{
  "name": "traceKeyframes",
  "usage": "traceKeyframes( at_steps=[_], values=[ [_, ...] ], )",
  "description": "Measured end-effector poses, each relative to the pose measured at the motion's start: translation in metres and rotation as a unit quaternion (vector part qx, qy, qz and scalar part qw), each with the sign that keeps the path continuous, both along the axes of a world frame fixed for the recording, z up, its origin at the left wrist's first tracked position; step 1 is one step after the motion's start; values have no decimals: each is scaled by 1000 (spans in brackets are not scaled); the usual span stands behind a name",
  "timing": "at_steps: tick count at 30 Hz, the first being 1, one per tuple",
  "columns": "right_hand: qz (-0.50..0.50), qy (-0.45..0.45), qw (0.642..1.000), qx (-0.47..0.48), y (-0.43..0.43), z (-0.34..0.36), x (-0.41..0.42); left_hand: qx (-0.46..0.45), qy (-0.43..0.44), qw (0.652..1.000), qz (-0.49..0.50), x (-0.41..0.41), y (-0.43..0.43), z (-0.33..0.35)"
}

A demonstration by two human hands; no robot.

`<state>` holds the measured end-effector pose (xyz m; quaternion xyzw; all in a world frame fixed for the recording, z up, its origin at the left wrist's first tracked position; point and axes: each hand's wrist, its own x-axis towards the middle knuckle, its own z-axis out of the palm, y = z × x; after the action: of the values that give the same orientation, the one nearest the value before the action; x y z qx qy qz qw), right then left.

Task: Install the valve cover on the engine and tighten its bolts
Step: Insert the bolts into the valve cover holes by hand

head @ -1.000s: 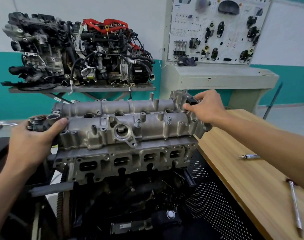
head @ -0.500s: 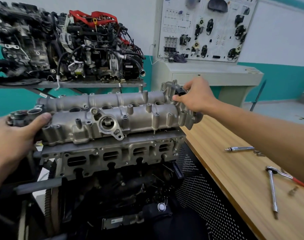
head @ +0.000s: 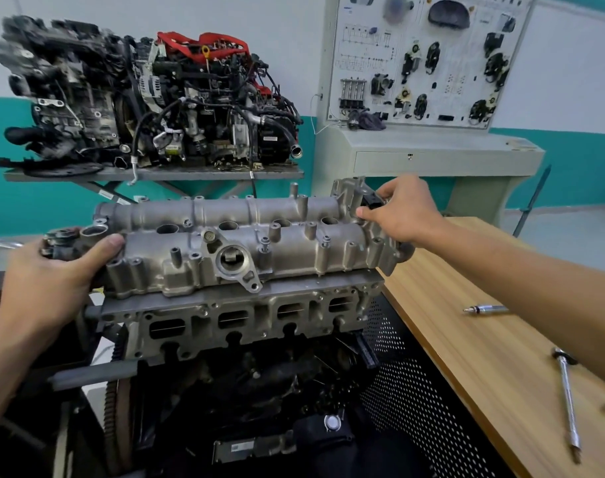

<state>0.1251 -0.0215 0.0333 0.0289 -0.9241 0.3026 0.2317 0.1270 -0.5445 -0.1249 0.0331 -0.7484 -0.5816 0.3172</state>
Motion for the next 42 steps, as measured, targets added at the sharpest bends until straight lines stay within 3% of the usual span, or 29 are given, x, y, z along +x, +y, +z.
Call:
traceKeyframes(
  at_steps=[3, 12, 15, 17, 19, 21, 22, 25, 33, 37, 42],
  values=[
    [-6, 4, 1000, 8, 1, 0, 0, -34, 13, 999, 10, 2, -1, 4],
    [-8, 14, 1000, -10, 3, -13, 1, -23, -18, 1000, 10, -23, -37, -12],
    [8, -31, 998, 50, 4, -4, 4, 10, -33, 999, -22, -14, -25, -8],
    [17, -88, 981, 172, 6, 13, 11, 38, -59, 996, -50, -8, -16, -5],
    [22, -30, 953, 300, 6, 33, 21, 43, -72, 995, -46, -1, -9, -1],
    [112, 99, 941, 302, -2, 44, 35, 35, -57, 997, -41, 5, -1, 4],
    [189, 106, 936, 279, -9, 46, 43, 23, -30, 999, -35, 9, 4, 8],
    [313, -13, 903, 292, -32, 37, 52, 0, 17, 1000, -13, 18, 13, 16],
    [310, -83, 879, 352, -43, 43, 32, -39, 28, 999, 9, 30, 29, 25],
    [313, -80, 869, 375, -44, 41, 30, -34, 10, 999, 24, 32, 26, 25],
    [262, -34, 831, 489, -54, 28, 30, -49, 7, 998, 35, 32, 27, 26]
  ],
)
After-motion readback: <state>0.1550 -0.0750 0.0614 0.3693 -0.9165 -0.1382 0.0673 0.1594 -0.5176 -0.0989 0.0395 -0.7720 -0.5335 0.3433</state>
